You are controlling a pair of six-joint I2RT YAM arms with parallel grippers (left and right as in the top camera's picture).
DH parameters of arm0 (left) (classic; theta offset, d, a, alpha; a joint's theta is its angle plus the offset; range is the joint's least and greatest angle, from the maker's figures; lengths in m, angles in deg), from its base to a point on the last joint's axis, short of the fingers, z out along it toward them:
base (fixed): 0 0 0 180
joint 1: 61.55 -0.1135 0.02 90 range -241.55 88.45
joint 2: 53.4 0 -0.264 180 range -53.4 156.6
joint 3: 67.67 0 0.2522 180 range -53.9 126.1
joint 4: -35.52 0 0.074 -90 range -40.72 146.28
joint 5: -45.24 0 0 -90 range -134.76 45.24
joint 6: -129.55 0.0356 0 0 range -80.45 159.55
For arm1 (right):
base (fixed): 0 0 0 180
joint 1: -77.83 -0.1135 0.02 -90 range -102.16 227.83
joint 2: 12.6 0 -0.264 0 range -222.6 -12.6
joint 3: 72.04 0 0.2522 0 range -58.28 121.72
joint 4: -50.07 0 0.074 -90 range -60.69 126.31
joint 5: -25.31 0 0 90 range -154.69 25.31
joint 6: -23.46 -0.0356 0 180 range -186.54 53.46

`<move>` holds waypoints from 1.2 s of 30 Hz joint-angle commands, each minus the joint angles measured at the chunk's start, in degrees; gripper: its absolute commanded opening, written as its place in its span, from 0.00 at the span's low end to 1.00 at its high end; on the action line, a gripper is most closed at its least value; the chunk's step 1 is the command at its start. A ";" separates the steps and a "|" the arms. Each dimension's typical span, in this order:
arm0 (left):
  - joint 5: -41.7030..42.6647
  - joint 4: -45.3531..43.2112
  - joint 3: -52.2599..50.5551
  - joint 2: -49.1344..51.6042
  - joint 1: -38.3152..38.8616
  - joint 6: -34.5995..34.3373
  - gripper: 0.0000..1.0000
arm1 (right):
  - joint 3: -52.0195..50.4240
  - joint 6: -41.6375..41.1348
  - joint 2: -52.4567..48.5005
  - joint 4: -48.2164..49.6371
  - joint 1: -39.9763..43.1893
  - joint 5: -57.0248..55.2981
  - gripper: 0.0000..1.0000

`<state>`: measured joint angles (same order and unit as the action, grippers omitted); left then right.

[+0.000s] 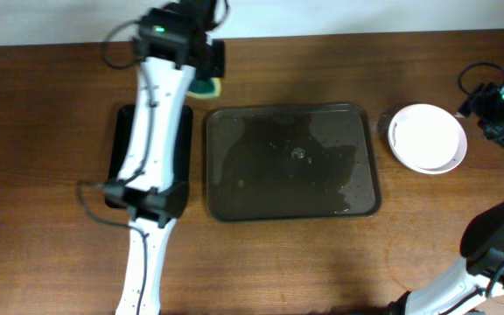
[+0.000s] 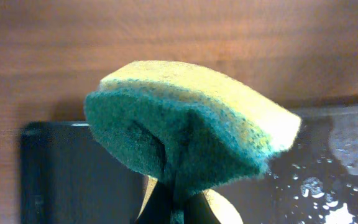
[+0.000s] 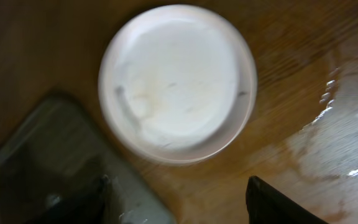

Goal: Clean dirty plates on tray and stack at the side
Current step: 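Place the sponge back in the black tray with left gripper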

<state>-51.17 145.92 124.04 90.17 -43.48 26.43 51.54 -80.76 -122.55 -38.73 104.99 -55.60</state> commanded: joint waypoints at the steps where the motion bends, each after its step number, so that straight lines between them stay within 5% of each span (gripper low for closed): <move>1: -1.03 0.09 -11.74 -14.86 -3.50 2.75 0.00 | 1.73 0.98 2.67 -1.99 -5.64 0.81 0.80; 3: -4.94 0.09 -31.47 -24.70 -7.80 2.32 0.00 | 1.33 2.01 2.60 -2.10 -9.92 0.37 0.99; 6: -0.35 -7.45 -52.15 -26.80 -15.04 9.44 0.00 | 1.33 2.03 2.56 -1.70 -15.43 -2.62 0.99; 10: 1.20 -37.03 -82.29 -26.80 -17.51 11.47 0.00 | 0.09 2.03 2.43 -1.84 -20.00 -5.53 0.99; 13: 1.31 -47.04 -93.98 -26.80 -17.00 11.41 0.00 | 0.09 2.01 2.23 -2.16 -20.02 -5.49 0.99; 14: 1.29 -48.46 -95.84 -26.80 -17.11 11.41 0.26 | 0.09 2.01 2.12 -2.34 -20.02 -5.49 0.99; 15: 1.29 -48.54 -95.76 -26.82 -16.98 11.28 0.81 | 0.09 2.01 2.10 -2.34 -20.02 -5.49 0.99; 16: 1.33 -47.58 -94.33 -26.82 -16.81 10.73 1.00 | 0.11 2.01 2.12 -2.34 -20.02 -5.46 0.99; 23: 1.70 -24.98 -59.47 -38.10 -12.92 9.75 1.00 | 0.24 2.27 14.47 -6.29 -20.02 -4.63 0.99; 28: 1.70 -24.94 -59.12 -41.64 -12.17 9.77 1.00 | 0.24 3.08 34.27 -21.90 -20.02 -2.58 0.99; 32: 1.70 -24.94 -59.12 -41.64 -12.17 9.75 1.00 | 0.17 2.84 45.94 -22.25 -20.02 2.95 0.99; 36: 1.70 -24.94 -59.12 -41.64 -12.15 9.75 0.99 | -0.76 3.52 49.33 -20.70 -20.06 -4.66 0.99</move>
<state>-49.64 121.05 64.81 48.40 -55.35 36.74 51.85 -77.87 -74.01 -60.65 85.34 -56.92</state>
